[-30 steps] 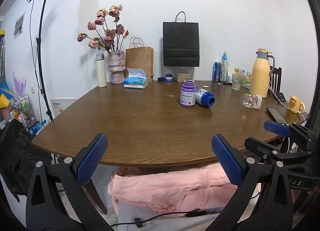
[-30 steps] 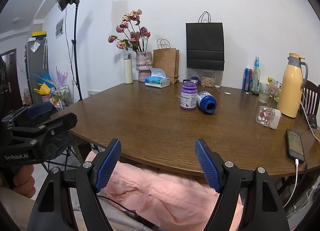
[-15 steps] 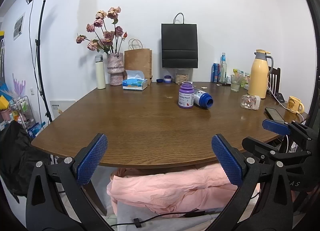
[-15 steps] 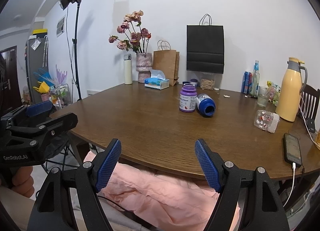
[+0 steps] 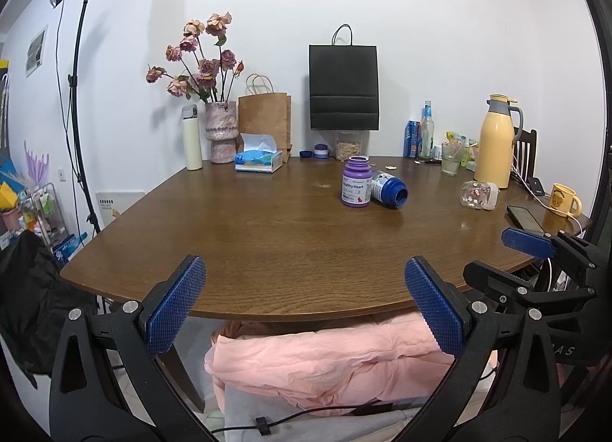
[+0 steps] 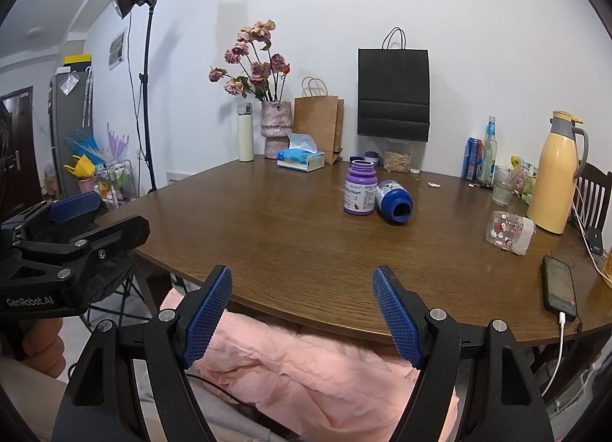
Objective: Flip cup upright
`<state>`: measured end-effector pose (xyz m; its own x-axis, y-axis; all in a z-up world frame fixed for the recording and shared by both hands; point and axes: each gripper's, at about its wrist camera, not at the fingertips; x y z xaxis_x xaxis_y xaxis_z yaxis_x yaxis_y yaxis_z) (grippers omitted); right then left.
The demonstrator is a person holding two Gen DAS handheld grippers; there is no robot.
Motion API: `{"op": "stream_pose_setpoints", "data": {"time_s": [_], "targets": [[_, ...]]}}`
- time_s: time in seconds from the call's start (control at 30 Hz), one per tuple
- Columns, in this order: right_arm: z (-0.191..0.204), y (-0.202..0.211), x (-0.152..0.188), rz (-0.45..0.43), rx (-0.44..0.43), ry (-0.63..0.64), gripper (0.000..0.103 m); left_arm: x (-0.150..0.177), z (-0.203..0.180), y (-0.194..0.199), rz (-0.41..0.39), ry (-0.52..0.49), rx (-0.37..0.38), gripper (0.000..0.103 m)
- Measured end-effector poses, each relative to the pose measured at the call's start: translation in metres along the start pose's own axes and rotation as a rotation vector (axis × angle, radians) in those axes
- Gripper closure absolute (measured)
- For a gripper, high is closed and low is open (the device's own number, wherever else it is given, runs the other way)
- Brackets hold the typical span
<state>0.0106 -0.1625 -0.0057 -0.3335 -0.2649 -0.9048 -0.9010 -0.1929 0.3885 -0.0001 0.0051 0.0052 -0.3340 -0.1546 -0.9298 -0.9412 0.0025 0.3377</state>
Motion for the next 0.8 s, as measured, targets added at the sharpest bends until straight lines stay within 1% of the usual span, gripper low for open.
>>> {"op": "stream_pose_setpoints", "data": {"time_s": [0.6, 0.8], "targets": [[0.0, -0.0014, 0.0001, 0.002, 0.002, -0.001, 0.022, -0.0004, 0.0003, -0.0002, 0.001, 0.002, 0.0, 0.0], [-0.0021, -0.0012, -0.0011, -0.001, 0.003, -0.01, 0.022, 0.0016, 0.002, -0.0042, 0.023, 0.005, 0.004, 0.0]]}}
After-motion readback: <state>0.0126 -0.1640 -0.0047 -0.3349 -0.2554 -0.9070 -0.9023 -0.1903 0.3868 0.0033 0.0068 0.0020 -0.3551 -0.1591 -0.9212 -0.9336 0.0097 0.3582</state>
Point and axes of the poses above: each gripper's, at about its wrist camera, not at the fingertips, and y roughly against the way its jaws point, z to its left, x to its underside, and after that the axes turned 9 degrees about y, right-handed
